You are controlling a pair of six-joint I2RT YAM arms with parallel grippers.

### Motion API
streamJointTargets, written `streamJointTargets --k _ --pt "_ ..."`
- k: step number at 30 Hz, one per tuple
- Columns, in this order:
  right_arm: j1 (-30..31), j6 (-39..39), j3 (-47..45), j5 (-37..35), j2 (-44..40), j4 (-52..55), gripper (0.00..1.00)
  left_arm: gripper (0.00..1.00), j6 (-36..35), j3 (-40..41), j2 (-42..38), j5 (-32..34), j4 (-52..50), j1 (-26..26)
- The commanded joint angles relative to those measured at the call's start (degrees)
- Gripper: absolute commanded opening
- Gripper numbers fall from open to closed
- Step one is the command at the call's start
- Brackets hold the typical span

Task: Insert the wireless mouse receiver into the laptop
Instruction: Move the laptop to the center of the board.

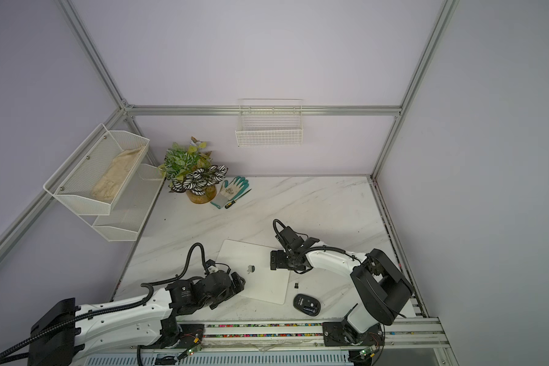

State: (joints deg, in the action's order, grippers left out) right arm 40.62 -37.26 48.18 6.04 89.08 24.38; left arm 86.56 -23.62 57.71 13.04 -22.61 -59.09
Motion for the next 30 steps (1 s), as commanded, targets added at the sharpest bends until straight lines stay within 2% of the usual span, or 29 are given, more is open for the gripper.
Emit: streamJointTargets --k 1,7,13,19,24,30 --pt "-0.10 -0.89 -0.96 0.94 0.66 -3.22 0.93 1.00 0.51 2.31 3.35 2.08 2.43 2.00" --pt "-0.10 -1.40 -2.77 2.34 -0.48 -4.94 0.92 1.00 -2.66 1.16 7.41 3.02 6.46 4.50" --pt "-0.10 -1.61 -3.80 4.28 -0.48 -7.36 0.91 1.00 -8.88 -1.89 10.73 3.75 6.73 8.82" --pt "-0.11 -1.21 -3.53 6.10 -0.22 -7.44 0.89 1.00 -12.88 -2.48 11.13 2.88 6.78 13.59" --pt "-0.10 -0.62 -3.12 6.07 -1.32 -6.29 0.87 1.00 -15.31 -2.57 10.84 2.79 6.79 15.42" --pt "-0.10 -0.84 -3.18 9.52 -2.15 -7.02 0.82 1.00 -18.96 -3.53 11.52 3.10 6.88 17.32"
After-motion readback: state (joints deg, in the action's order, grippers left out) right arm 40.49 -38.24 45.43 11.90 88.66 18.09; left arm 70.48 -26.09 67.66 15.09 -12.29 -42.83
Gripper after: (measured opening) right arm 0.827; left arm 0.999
